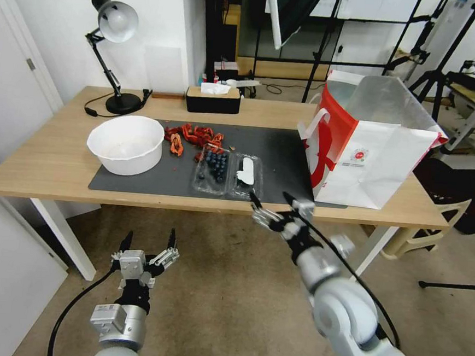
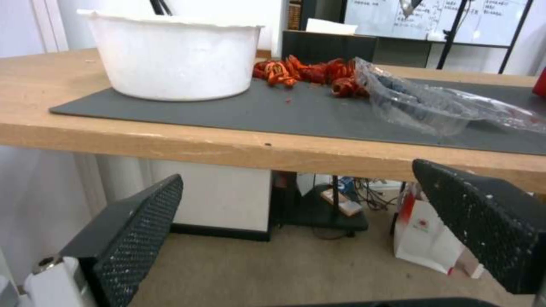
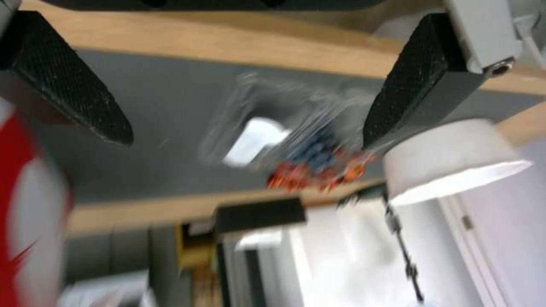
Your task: Close the takeout container lid, then place the container into the takeout bag.
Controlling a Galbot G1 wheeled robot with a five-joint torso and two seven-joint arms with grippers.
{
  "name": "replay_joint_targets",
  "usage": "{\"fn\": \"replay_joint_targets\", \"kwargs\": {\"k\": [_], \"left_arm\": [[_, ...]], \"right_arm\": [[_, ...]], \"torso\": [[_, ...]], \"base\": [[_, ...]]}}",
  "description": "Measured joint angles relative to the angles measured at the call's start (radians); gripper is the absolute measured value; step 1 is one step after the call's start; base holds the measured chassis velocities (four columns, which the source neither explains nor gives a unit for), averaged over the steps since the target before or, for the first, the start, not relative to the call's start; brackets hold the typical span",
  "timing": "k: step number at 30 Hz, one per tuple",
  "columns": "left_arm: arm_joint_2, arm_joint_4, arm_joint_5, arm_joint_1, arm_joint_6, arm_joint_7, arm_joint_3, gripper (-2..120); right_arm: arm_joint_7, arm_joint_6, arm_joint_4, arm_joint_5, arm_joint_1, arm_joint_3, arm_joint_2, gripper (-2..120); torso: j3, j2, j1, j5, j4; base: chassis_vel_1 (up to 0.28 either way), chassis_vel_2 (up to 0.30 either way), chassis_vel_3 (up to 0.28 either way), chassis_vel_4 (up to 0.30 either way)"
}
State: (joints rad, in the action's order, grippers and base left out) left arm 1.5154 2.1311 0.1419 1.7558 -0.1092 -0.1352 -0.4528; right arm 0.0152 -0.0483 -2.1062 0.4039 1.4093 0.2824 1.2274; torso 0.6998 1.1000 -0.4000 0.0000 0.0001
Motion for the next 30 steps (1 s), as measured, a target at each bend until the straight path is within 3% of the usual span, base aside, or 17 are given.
{"fn": "replay_joint_targets", "kwargs": {"k": [1,3,5,7,11,20,30], "left_arm": [[0.0,0.0,0.0,0.0,0.0,0.0,0.0,100],[0.0,-0.001,-0.001,0.001,0.0,-0.001,0.0,100],[0.0,-0.001,-0.001,0.002,0.0,-0.001,0.001,100],[0.002,0.0,-0.005,0.006,0.0,0.001,0.001,100],[0.004,0.002,-0.007,0.008,0.0,0.005,0.001,100],[0.011,0.001,-0.01,0.007,0.0,0.014,0.006,100],[0.006,0.007,-0.006,0.009,0.015,0.01,0.01,100]], "right_arm": [[0.0,0.0,0.0,0.0,0.0,0.0,0.0,100],[-0.015,0.174,0.049,-0.098,0.053,0.015,0.013,100],[-0.014,0.203,0.06,-0.113,0.062,0.016,0.016,100],[0.004,0.299,0.101,-0.163,0.103,0.017,0.03,100],[0.017,0.362,0.117,-0.217,0.144,0.014,0.037,100],[0.033,0.38,0.105,-0.271,0.183,0.008,0.04,100],[0.041,0.339,0.094,-0.3,0.173,-0.014,0.044,100]], "torso": [[0.0,0.0,0.0,0.0,0.0],[0.0,0.0,0.0,0.0001,-0.0002],[0.0,0.0,0.0,0.0,-0.0001],[0.0,0.0,0.0,0.0,0.0],[0.0,0.0,0.0,-0.0001,-0.0002],[0.0,0.0,0.0,-0.0001,-0.0001],[0.0,0.0,0.0,-0.0001,0.0]], "base": [[0.0,0.0,0.0,0.0],[0.0,0.0,0.0,0.0],[0.0,0.0,0.0,0.0],[0.0,0.0,0.0,0.0],[0.0,0.0,0.0,0.0],[0.0,0.0,0.0,0.0],[0.0,0.0,0.0,0.0]]}}
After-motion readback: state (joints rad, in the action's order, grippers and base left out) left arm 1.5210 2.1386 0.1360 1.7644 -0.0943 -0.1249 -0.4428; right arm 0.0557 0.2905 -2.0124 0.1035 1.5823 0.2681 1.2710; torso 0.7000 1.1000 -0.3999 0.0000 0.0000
